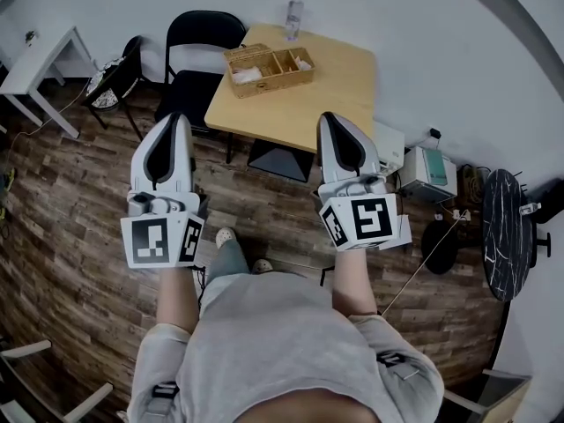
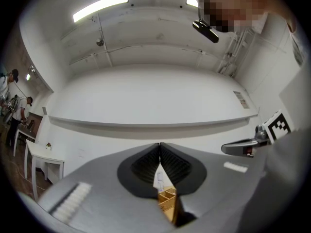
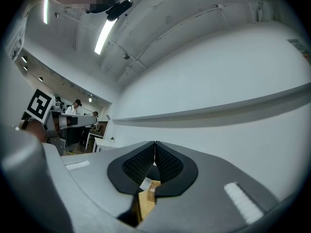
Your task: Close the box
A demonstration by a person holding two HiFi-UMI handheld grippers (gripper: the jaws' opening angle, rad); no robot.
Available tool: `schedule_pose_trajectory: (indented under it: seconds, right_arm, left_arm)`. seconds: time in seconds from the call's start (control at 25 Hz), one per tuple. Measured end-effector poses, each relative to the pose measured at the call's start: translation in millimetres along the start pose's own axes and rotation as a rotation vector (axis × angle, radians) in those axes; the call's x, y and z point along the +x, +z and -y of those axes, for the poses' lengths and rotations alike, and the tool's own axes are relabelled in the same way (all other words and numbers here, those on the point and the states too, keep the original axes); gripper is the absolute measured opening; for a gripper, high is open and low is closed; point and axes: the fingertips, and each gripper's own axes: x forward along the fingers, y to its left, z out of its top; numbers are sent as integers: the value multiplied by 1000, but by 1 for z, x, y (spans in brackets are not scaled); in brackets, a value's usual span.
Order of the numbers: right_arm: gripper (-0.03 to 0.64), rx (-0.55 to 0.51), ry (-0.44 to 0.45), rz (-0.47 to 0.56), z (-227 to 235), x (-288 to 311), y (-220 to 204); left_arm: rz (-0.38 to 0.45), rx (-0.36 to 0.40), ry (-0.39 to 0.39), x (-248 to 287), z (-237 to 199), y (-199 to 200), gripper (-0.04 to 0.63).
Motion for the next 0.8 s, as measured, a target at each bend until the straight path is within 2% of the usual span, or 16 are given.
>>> schedule_pose_trajectory:
  seconds: [0.32, 0.8]
  right_arm:
    - [5, -6, -16, -6, 15, 37, -12]
    - [5, -12, -44, -11, 34, 133, -31]
  left_arm:
    - [5, -5, -18, 39, -14, -15, 58]
    - [3, -16, -35, 123, -70, -43, 58]
